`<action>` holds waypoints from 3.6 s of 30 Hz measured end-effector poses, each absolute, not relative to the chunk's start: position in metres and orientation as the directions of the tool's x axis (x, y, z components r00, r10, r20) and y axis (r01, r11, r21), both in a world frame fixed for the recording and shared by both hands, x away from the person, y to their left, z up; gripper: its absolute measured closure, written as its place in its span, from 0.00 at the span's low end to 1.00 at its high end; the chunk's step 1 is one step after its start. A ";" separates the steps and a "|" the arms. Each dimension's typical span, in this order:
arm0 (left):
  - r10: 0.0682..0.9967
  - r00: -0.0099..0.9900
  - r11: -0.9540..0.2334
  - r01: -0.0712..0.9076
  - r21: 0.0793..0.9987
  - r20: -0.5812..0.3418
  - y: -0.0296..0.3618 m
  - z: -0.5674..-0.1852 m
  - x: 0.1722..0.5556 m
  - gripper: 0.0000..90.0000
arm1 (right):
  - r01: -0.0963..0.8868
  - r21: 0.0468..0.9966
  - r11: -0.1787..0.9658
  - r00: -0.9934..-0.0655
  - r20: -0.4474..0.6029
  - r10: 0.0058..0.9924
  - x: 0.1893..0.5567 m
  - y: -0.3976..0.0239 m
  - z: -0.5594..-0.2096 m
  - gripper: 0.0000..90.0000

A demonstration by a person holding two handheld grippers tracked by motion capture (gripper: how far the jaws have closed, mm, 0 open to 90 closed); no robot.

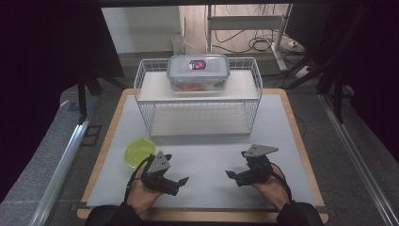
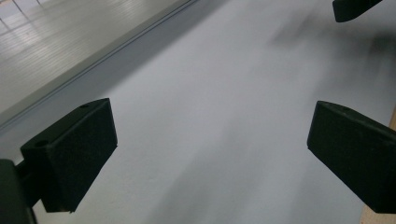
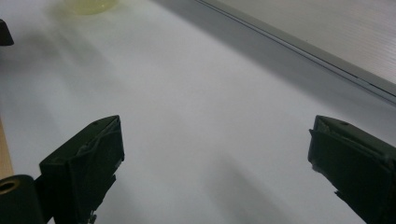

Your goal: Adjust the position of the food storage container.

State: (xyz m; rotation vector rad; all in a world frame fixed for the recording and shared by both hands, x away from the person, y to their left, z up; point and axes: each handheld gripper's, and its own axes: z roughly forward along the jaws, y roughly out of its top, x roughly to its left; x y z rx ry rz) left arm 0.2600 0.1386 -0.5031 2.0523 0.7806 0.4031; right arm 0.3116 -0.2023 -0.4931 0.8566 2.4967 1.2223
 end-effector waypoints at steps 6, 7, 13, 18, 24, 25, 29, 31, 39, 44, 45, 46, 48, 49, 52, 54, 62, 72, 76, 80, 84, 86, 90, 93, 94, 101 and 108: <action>0.689 0.724 -0.408 0.394 0.824 -0.005 0.143 -0.501 0.263 0.06 | 0.410 0.769 0.490 -0.799 0.044 0.599 0.314 -0.202 -0.497 0.04; 0.694 0.720 -0.403 0.395 0.826 -0.005 0.144 -0.499 0.263 0.08 | 0.411 0.767 0.492 -0.800 0.044 0.599 0.314 -0.202 -0.497 0.04; 0.715 0.699 -0.365 0.409 0.836 -0.030 0.161 -0.486 0.270 0.42 | 0.420 0.760 0.496 -0.798 0.050 0.600 0.315 -0.202 -0.500 0.05; 0.779 0.624 -0.300 0.453 0.840 -0.059 0.190 -0.480 0.280 0.74 | 0.418 0.754 0.507 -0.801 0.043 0.597 0.315 -0.201 -0.500 0.05; 0.844 0.533 -0.257 0.495 0.830 -0.056 0.225 -0.477 0.289 1.00 | 0.422 0.746 0.515 -0.804 0.046 0.592 0.315 -0.200 -0.502 0.06; 0.855 0.515 -0.246 0.504 0.828 -0.060 0.231 -0.477 0.290 1.00 | 0.421 0.745 0.516 -0.805 0.046 0.591 0.315 -0.200 -0.502 0.06; 0.891 0.452 -0.221 0.524 0.823 -0.048 0.257 -0.478 0.294 1.00 | 0.422 0.743 0.520 -0.807 0.047 0.589 0.315 -0.200 -0.503 0.06; 0.903 0.424 -0.191 0.542 0.819 -0.070 0.269 -0.481 0.297 1.00 | 0.423 0.742 0.520 -0.807 0.048 0.588 0.315 -0.200 -0.503 0.06; 0.916 0.390 -0.176 0.608 0.774 -0.098 0.279 -0.499 0.306 1.00 | 0.424 0.737 0.526 -0.808 0.047 0.587 0.315 -0.199 -0.504 0.07; 0.922 0.372 -0.161 0.621 0.767 -0.108 0.283 -0.502 0.307 1.00 | 0.425 0.735 0.529 -0.809 0.046 0.586 0.315 -0.199 -0.504 0.07; 0.922 0.370 -0.152 0.625 0.766 -0.119 0.284 -0.503 0.307 1.00 | 0.425 0.734 0.530 -0.809 0.046 0.586 0.315 -0.199 -0.504 0.08; 0.921 0.371 -0.153 0.626 0.765 -0.120 0.285 -0.503 0.307 1.00 | 0.426 0.733 0.530 -0.809 0.046 0.586 0.315 -0.199 -0.504 0.08; 0.916 0.377 -0.144 0.627 0.766 -0.136 0.285 -0.503 0.307 1.00 | 0.426 0.732 0.532 -0.809 0.046 0.585 0.315 -0.199 -0.504 0.08; 0.915 0.377 -0.138 0.628 0.766 -0.144 0.284 -0.503 0.306 1.00 | 0.424 0.732 0.533 -0.810 0.044 0.584 0.315 -0.199 -0.504 0.08; 0.916 0.376 -0.142 0.627 0.766 -0.137 0.282 -0.502 0.305 1.00 | 0.423 0.729 0.539 -0.813 0.041 0.581 0.315 -0.198 -0.504 0.08; 0.916 0.375 -0.137 0.628 0.766 -0.144 0.281 -0.503 0.305 1.00 | 0.422 0.727 0.542 -0.814 0.040 0.580 0.315 -0.198 -0.505 0.08; 0.887 0.429 -0.153 0.624 0.766 -0.172 0.258 -0.502 0.304 1.00 | 0.422 0.725 0.545 -0.814 0.038 0.579 0.315 -0.198 -0.505 0.08; 0.824 0.530 -0.208 0.612 0.763 -0.200 0.217 -0.501 0.305 1.00 | 0.427 0.723 0.543 -0.813 0.044 0.581 0.316 -0.198 -0.506 0.08; 0.821 0.555 -0.269 0.585 0.765 -0.135 0.205 -0.498 0.300 1.00 | 0.427 0.723 0.543 -0.812 0.043 0.582 0.316 -0.199 -0.505 0.08; 0.842 0.524 -0.254 0.592 0.765 -0.126 0.214 -0.496 0.291 1.00 | 0.429 0.723 0.541 -0.811 0.044 0.584 0.316 -0.200 -0.505 0.08; 0.860 0.491 -0.225 0.607 0.762 -0.137 0.223 -0.495 0.278 1.00 | 0.429 0.723 0.541 -0.809 0.041 0.586 0.316 -0.200 -0.505 0.08; 0.865 0.485 -0.226 0.609 0.760 -0.131 0.225 -0.494 0.271 1.00 | 0.429 0.723 0.542 -0.809 0.040 0.586 0.316 -0.200 -0.504 0.08; 0.871 0.476 -0.229 0.613 0.756 -0.122 0.224 -0.495 0.255 1.00 | 0.428 0.723 0.542 -0.809 0.039 0.587 0.316 -0.200 -0.504 0.08; 0.880 0.462 -0.230 0.620 0.750 -0.112 0.225 -0.496 0.247 1.00 | 0.429 0.723 0.542 -0.809 0.041 0.587 0.315 -0.200 -0.504 0.08; 0.884 0.453 -0.222 0.625 0.748 -0.116 0.225 -0.497 0.246 1.00 | 0.428 0.722 0.543 -0.809 0.039 0.586 0.315 -0.200 -0.504 0.08; 0.882 0.450 -0.200 0.622 0.757 -0.136 0.223 -0.497 0.247 1.00 | 0.428 0.718 0.549 -0.811 0.038 0.584 0.316 -0.199 -0.505 0.08; 0.870 0.470 -0.204 0.615 0.762 -0.147 0.212 -0.498 0.254 1.00 | 0.432 0.712 0.554 -0.811 0.037 0.584 0.316 -0.198 -0.506 0.08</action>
